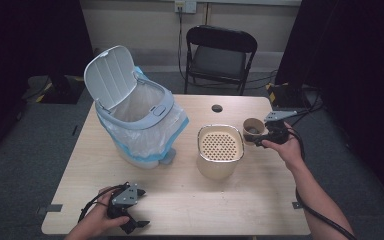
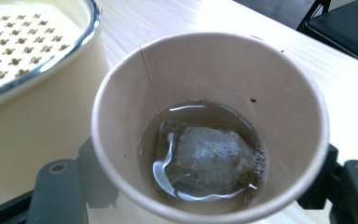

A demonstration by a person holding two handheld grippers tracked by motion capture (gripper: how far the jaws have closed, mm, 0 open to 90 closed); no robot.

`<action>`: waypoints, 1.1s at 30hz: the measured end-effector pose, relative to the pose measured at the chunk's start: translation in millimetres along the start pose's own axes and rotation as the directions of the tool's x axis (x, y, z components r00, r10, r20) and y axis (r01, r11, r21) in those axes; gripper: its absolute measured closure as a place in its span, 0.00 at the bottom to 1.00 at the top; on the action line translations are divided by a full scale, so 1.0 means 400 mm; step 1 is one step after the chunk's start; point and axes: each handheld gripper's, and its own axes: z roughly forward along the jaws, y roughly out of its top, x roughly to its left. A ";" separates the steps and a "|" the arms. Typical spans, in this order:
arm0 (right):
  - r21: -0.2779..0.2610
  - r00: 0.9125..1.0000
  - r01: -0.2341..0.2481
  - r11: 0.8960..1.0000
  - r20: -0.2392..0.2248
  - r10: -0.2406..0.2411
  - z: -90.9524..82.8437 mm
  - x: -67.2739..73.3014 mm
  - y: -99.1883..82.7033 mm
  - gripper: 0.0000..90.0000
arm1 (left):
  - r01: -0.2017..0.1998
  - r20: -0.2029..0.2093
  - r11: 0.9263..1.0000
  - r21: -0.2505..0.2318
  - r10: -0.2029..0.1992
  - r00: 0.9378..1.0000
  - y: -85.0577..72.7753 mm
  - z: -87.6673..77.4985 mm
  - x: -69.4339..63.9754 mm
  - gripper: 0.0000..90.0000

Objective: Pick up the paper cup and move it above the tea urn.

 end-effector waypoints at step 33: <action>-0.075 0.988 0.147 0.986 0.053 -0.143 -0.017 -0.001 0.159 0.30 | 0.000 0.000 1.000 0.000 0.000 1.000 0.000 0.000 0.000 0.01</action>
